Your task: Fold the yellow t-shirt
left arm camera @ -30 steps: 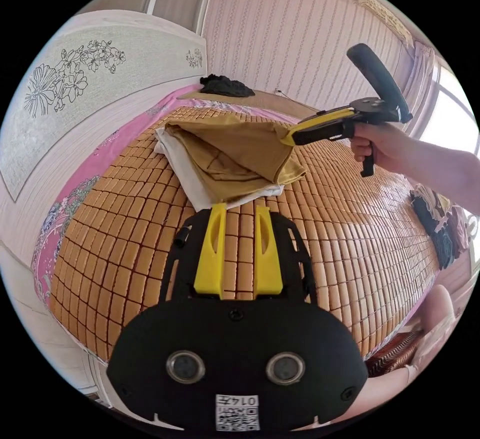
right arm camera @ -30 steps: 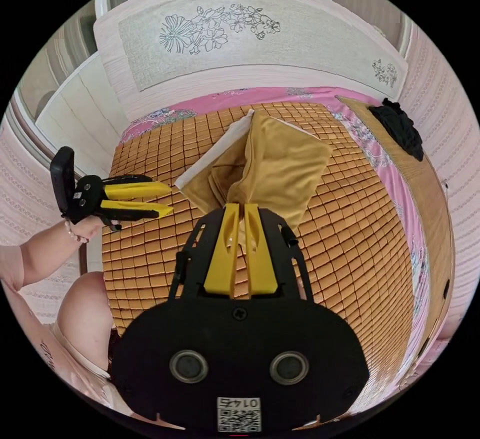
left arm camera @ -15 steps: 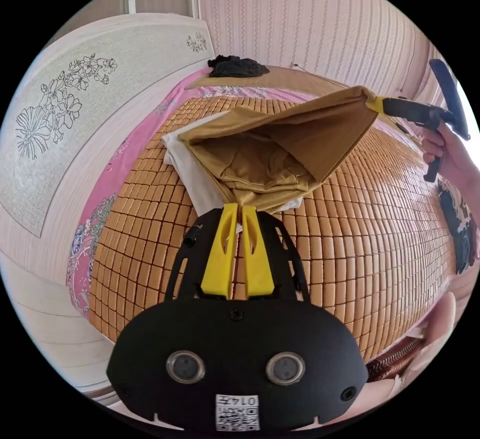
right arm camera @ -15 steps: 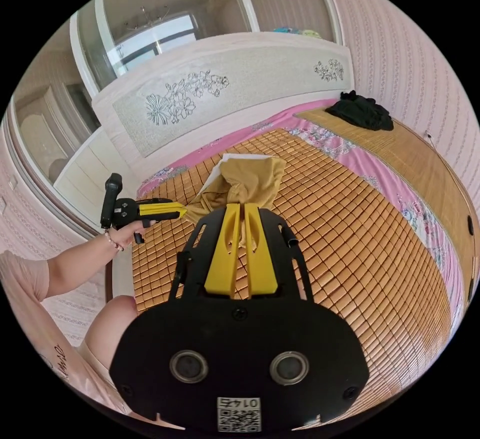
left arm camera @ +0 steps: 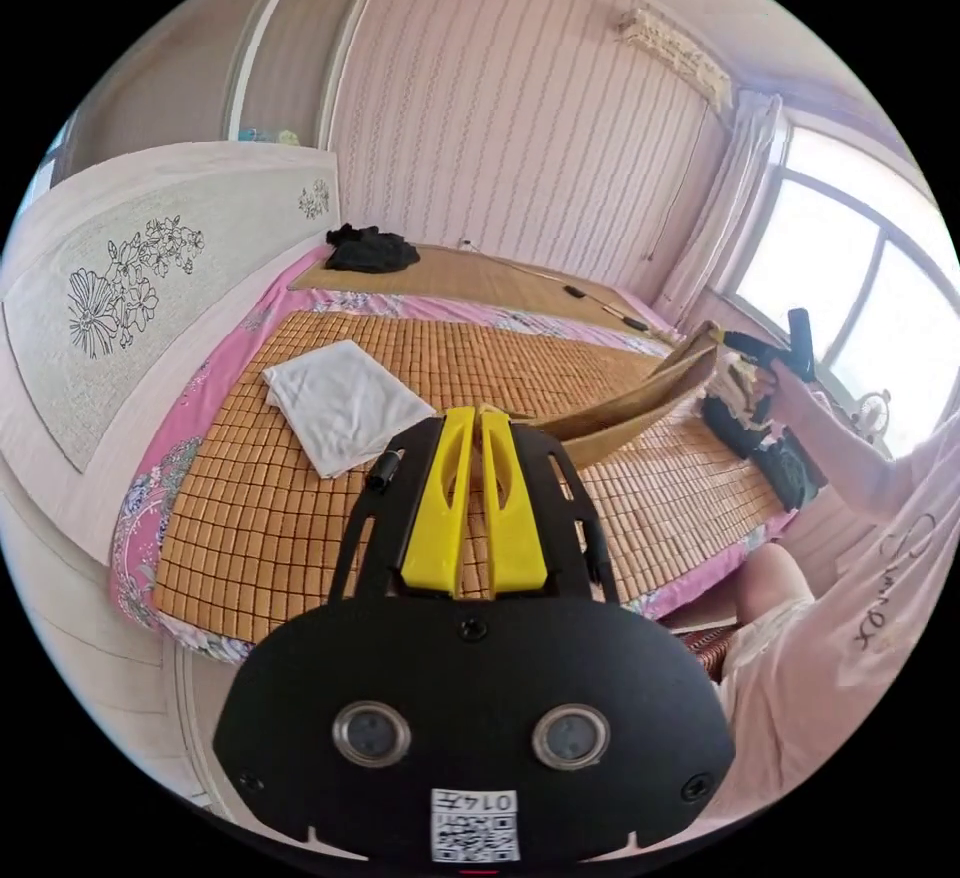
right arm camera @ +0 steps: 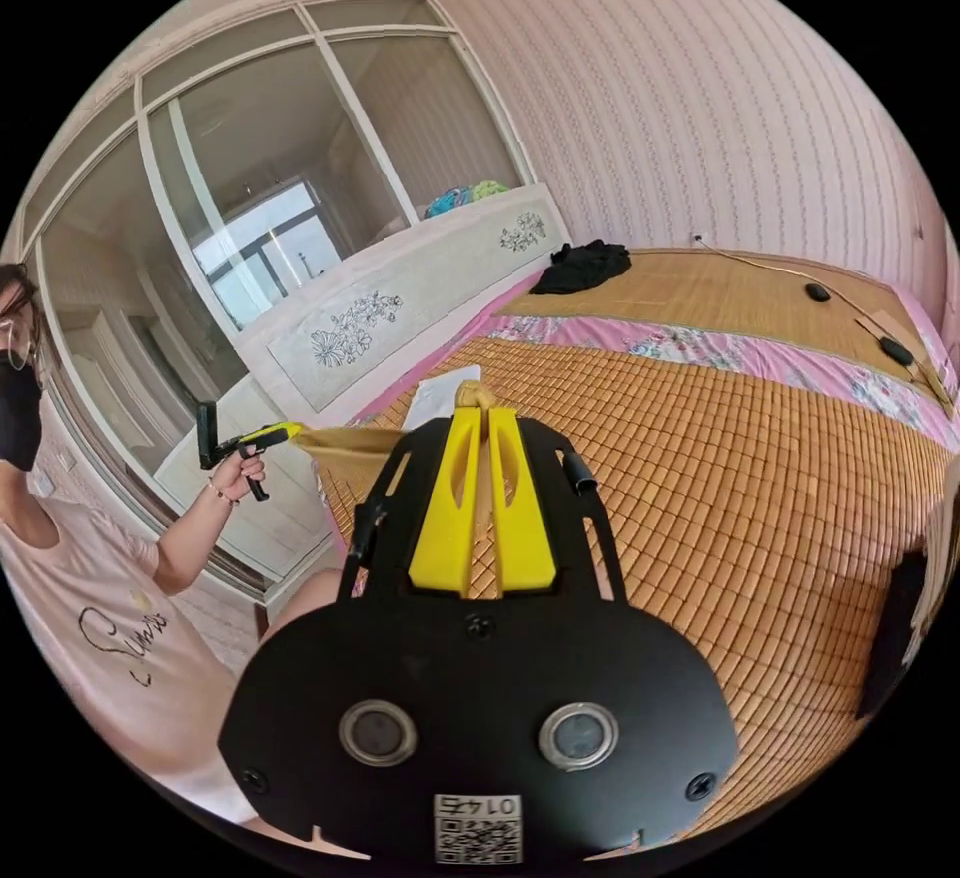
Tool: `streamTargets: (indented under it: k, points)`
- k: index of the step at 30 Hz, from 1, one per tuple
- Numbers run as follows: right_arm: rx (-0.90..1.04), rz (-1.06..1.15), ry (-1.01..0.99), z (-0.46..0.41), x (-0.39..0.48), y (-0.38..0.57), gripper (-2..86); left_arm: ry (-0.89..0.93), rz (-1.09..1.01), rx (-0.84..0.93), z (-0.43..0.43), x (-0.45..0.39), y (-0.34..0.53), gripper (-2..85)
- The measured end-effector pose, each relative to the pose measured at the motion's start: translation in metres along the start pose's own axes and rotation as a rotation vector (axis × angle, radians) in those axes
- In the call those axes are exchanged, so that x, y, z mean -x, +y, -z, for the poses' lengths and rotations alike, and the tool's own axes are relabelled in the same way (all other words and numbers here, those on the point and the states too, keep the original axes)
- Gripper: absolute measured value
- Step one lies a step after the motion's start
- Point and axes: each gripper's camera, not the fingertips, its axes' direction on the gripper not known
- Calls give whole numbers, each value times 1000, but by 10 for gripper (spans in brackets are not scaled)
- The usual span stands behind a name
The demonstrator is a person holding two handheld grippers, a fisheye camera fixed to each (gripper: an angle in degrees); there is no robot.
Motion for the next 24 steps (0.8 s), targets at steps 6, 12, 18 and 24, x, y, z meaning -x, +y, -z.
streamTargets:
  k: [6, 12, 18, 24]
  points:
    - [-153, -94, -13, 152, -8, 108, 6, 202, -27, -231, 99, -71, 12, -10]
    - [-393, 12, 25, 271, 23, 151, 6, 281, -154, -459, 172, -145, -9, -10]
    - [-620, 235, 89, 374, 82, 195, 6, 345, -260, -673, 251, -200, -6, -10]
    - [-784, 454, 124, 431, 142, 243, 5, 258, -394, -836, 323, -237, 38, -10]
